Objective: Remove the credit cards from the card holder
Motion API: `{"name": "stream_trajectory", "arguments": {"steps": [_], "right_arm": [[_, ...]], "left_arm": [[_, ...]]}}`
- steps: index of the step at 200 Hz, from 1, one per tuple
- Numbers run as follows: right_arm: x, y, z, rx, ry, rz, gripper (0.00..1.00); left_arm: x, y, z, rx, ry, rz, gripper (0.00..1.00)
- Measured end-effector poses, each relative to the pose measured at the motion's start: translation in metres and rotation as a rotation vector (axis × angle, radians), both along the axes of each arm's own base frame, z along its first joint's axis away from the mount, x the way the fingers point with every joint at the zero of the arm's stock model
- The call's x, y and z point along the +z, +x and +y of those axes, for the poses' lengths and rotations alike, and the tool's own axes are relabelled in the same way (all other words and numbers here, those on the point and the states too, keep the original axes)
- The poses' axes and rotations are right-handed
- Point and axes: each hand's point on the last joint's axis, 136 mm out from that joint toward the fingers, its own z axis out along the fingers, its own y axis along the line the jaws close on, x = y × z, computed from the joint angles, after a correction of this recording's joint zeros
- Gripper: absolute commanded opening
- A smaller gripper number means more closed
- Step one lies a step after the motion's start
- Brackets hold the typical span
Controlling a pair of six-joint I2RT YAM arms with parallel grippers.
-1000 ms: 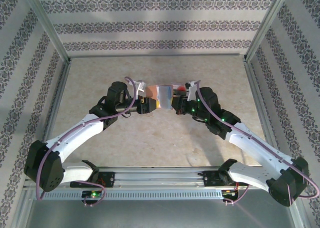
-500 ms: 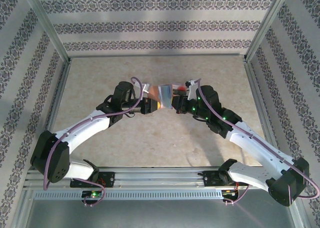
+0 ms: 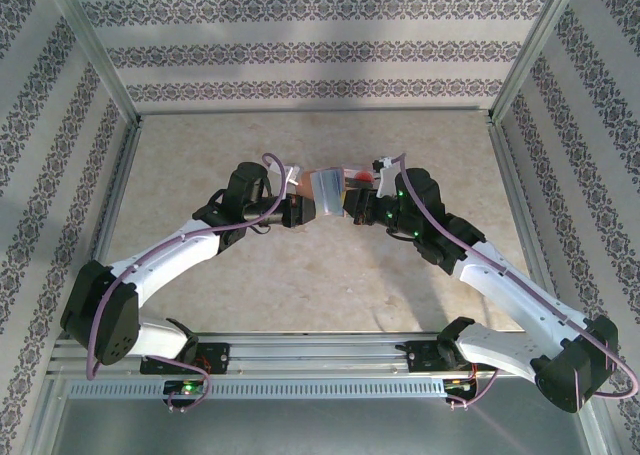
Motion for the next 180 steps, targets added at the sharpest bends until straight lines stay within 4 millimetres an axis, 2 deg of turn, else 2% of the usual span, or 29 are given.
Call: {"name": "stream_trajectory", "arguments": {"steps": [46,68,103,127,180], "right_arm": [[0.001,0.004,-0.005,-0.021,-0.002,-0.008,0.16],[0.004,0.005,-0.006,-0.029,0.001,-0.019,0.16],[0.007,0.006,-0.005,-0.029,0.007,-0.03,0.13],[0.007,0.006,-0.005,-0.029,0.009,-0.031,0.0],[0.011,0.005,-0.004,-0.016,0.018,-0.041,0.0]], "left_arm": [[0.005,-0.002,-0.002,-0.013,-0.016,-0.014,0.13],[0.01,-0.004,-0.002,-0.023,-0.026,-0.022,0.13],[0.017,-0.007,-0.005,-0.036,-0.041,-0.042,0.13],[0.019,-0.007,-0.007,-0.041,-0.046,-0.05,0.13],[0.019,-0.006,-0.007,-0.036,-0.045,-0.053,0.13]]}}
